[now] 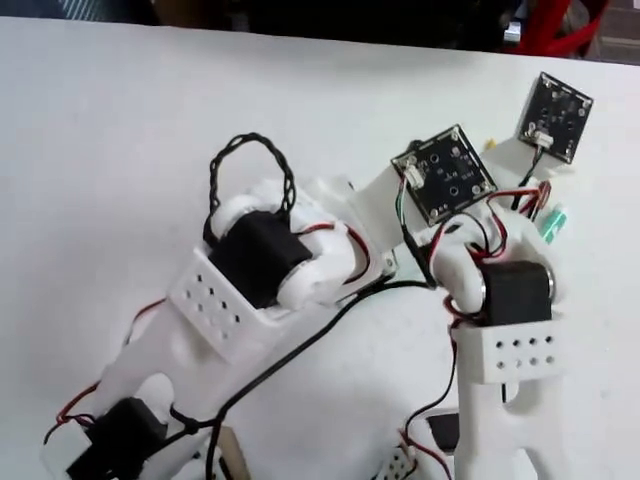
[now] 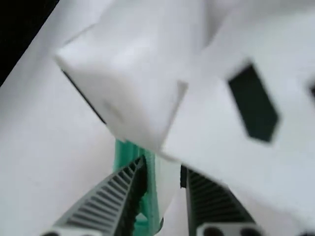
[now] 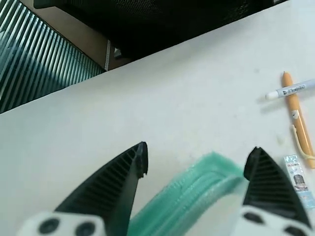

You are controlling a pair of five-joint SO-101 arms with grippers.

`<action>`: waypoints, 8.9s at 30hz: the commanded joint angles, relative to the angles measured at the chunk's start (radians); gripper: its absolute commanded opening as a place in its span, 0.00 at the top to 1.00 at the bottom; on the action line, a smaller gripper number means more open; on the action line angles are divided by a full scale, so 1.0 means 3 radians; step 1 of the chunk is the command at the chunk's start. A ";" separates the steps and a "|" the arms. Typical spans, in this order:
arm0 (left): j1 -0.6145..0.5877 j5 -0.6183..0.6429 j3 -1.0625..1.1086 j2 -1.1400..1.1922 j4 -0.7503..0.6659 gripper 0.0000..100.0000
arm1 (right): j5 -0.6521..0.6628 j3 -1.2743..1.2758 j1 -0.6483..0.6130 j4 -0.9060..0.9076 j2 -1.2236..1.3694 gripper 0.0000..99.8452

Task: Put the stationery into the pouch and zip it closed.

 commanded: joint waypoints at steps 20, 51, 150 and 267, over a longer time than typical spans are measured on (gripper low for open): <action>-0.0038 0.0005 -0.0133 0.0038 0.0164 0.82 | 0.0051 0.0445 0.0033 -0.0391 -0.0054 0.98; -0.0657 -0.0251 0.2250 -0.3537 0.0107 0.77 | 0.0051 0.1110 0.0033 -0.1291 -0.0028 0.98; 0.0064 0.1002 0.5242 -0.3163 -0.4475 0.85 | 0.0051 0.1197 -0.0003 -0.1343 -0.0023 0.98; -0.0417 0.1002 0.5718 -0.3168 -0.5022 0.87 | 0.3284 0.1100 -0.0954 -0.0330 -0.1537 0.98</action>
